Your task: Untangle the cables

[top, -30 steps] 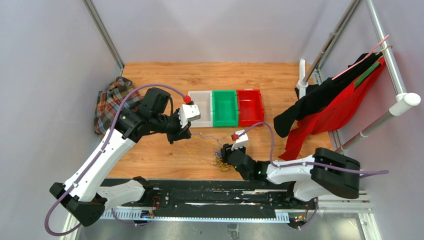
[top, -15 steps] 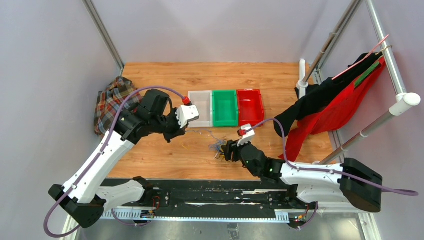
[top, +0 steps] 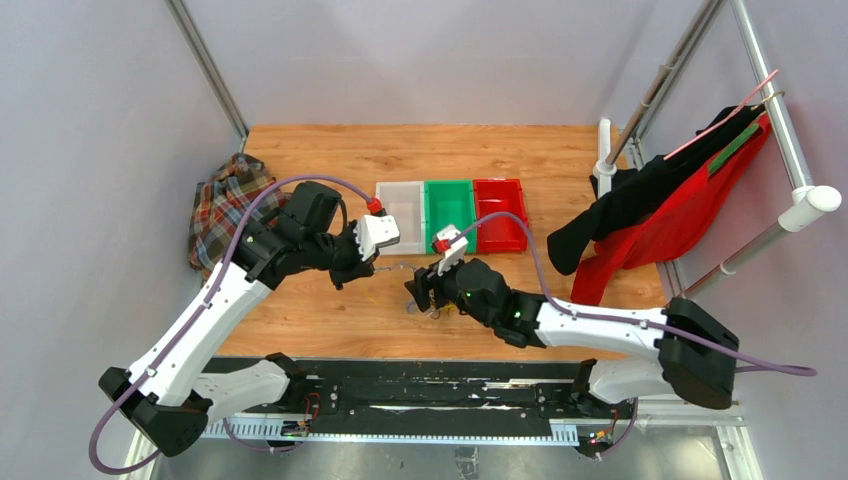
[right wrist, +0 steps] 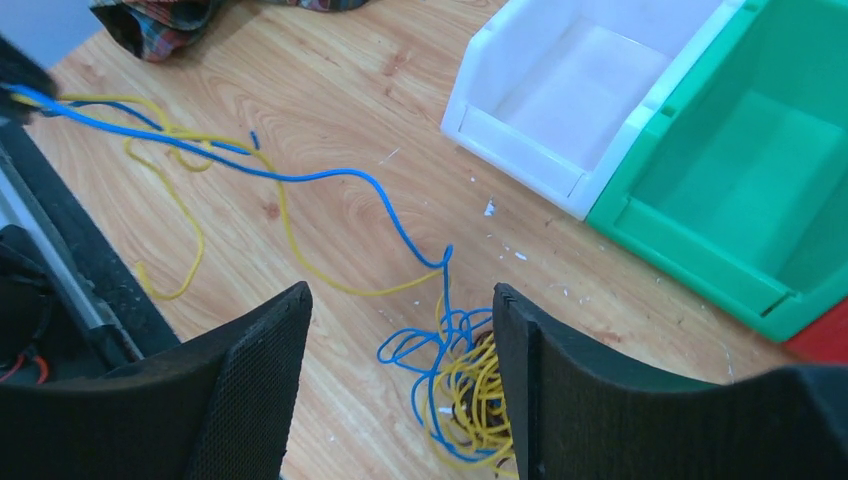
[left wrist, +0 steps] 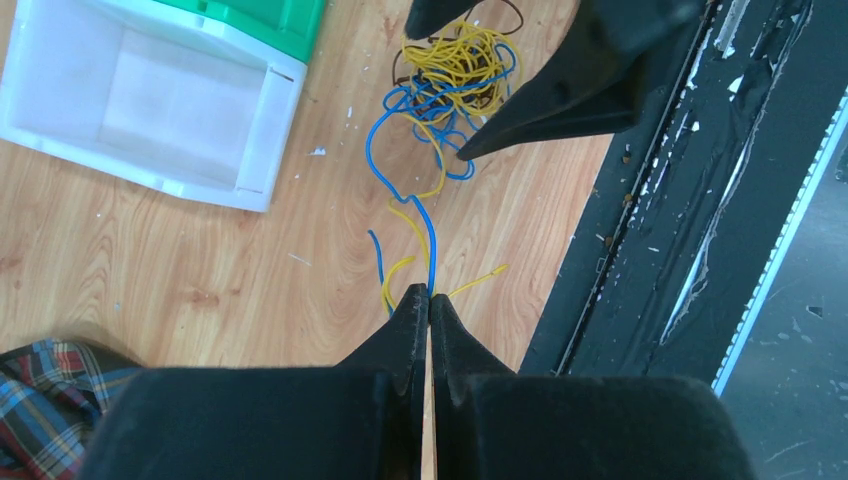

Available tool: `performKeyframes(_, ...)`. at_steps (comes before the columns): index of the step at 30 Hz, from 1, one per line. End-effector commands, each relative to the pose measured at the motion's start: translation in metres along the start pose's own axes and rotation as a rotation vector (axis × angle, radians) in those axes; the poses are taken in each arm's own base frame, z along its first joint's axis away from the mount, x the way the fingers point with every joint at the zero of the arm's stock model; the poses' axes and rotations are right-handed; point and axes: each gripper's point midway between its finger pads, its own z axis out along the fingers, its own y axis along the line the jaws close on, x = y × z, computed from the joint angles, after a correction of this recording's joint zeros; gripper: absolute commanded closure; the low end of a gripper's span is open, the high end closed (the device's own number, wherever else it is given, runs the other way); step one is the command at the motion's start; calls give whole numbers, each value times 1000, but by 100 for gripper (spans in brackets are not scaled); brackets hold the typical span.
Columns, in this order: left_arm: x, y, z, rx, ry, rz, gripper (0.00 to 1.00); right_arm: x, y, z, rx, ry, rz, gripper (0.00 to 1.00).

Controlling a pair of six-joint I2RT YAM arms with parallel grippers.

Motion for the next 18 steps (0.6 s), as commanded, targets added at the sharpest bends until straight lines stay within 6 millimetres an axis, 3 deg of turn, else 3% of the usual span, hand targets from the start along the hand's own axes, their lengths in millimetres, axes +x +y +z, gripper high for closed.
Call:
performKeyframes(1, -8, -4, -6, 1, -46, 32, 100, -5, -2, 20, -12, 20, -66, 35)
performKeyframes(9, -5, -9, -9, 20, -45, 42, 99, -9, -18, 49, 79, 24, -154, 42)
performKeyframes(10, -4, -10, -8, 22, -44, 44, 99, -11, -18, 50, 77, 16, -157, 47)
performKeyframes(15, 4, -10, -5, 17, -20, 31, 100, -31, -9, 50, 23, 3, -188, 98)
performKeyframes(18, 16, -7, 2, -4, 11, 6, 95, -46, -5, 40, -1, -23, -192, 99)
